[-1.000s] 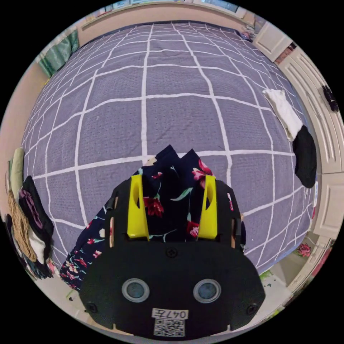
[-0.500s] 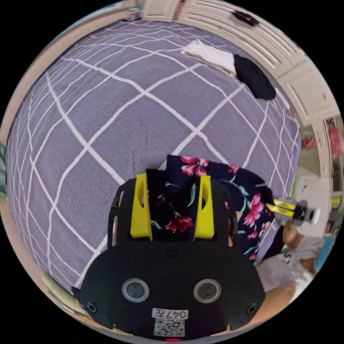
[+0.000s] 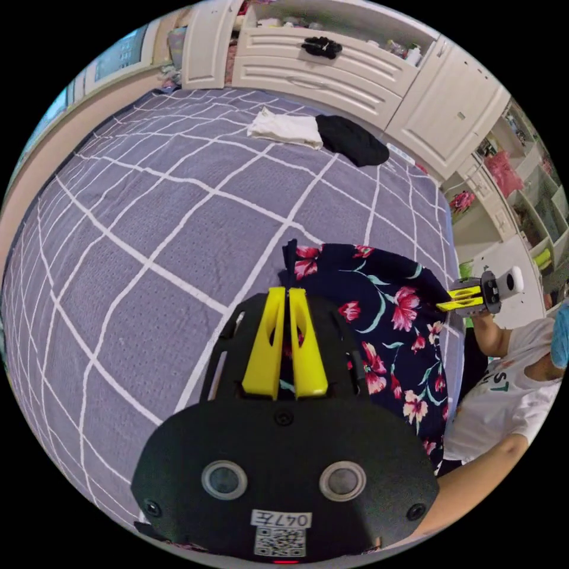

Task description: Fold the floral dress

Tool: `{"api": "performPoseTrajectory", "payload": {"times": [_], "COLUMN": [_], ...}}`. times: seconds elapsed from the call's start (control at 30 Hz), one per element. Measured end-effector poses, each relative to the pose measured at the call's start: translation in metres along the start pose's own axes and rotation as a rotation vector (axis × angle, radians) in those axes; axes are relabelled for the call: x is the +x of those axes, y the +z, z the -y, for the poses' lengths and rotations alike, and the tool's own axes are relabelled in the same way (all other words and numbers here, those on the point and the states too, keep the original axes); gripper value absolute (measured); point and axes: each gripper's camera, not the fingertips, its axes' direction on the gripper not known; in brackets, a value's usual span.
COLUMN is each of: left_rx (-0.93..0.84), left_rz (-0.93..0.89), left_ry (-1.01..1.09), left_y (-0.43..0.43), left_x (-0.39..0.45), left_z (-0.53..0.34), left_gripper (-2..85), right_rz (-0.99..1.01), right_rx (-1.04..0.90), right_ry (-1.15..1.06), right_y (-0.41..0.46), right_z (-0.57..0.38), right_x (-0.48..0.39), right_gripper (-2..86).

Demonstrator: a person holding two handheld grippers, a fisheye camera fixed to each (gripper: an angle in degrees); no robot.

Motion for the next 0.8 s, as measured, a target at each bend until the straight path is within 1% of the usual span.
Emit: {"api": "performPoseTrajectory", "payload": {"times": [0.07,0.13,0.2,0.23,0.3,0.33,0.4,0.43,0.5,0.57,0.67,0.73,0.8], "left_rx": [0.058,0.058,0.043,0.041,0.029,0.016,-0.006,-0.033,-0.074,-0.095,-0.105,-0.117,-0.143], "left_rz": [-0.009,-0.003,0.019,0.023,0.055,0.080,0.124,0.148,0.182,0.197,0.237,0.286,0.353], "left_ry": [-0.020,-0.026,-0.024,-0.019,-0.024,-0.021,-0.019,-0.016,-0.007,-0.005,-0.028,-0.067,-0.110], "left_y": [-0.029,-0.067,-0.098,-0.120,-0.150,-0.167,-0.187,-0.195,-0.201,-0.205,-0.210,-0.215,-0.224], "left_x": [0.006,0.019,0.032,0.041,0.053,0.063,0.076,0.084,0.097,0.108,0.120,0.126,0.131], "left_z": [-0.024,-0.064,-0.099,-0.125,-0.164,-0.189,-0.225,-0.247,-0.279,-0.306,-0.343,-0.365,-0.379], "left_gripper": [-0.4,-0.4,-0.4,-0.4,-0.3,-0.3,-0.2,-0.1,0.1,0.4,2.0,5.1,7.3], "right_rz": [0.095,0.177,0.260,0.277,0.344,0.354,0.369,0.372,0.363,0.356,0.404,0.398,0.399], "right_rx": [0.064,0.121,0.158,0.167,0.179,0.176,0.169,0.162,0.128,0.112,0.086,0.066,0.016], "right_ry": [-0.030,-0.095,-0.212,-0.238,-0.343,-0.375,-0.478,-0.498,-0.596,-0.618,-0.574,-0.572,-0.618], "right_y": [-0.021,-0.044,-0.069,-0.075,-0.092,-0.095,-0.102,-0.102,-0.101,-0.100,-0.093,-0.088,-0.078], "right_z": [0.010,0.022,0.040,0.044,0.058,0.061,0.064,0.065,0.063,0.059,0.056,0.052,0.046], "right_x": [-0.025,-0.063,-0.129,-0.146,-0.220,-0.239,-0.312,-0.329,-0.394,-0.430,-0.466,-0.483,-0.503], "right_gripper": [0.1,0.1,0.1,0.1,0.1,0.1,0.1,0.1,0.1,0.2,0.7,1.9,4.6]}}
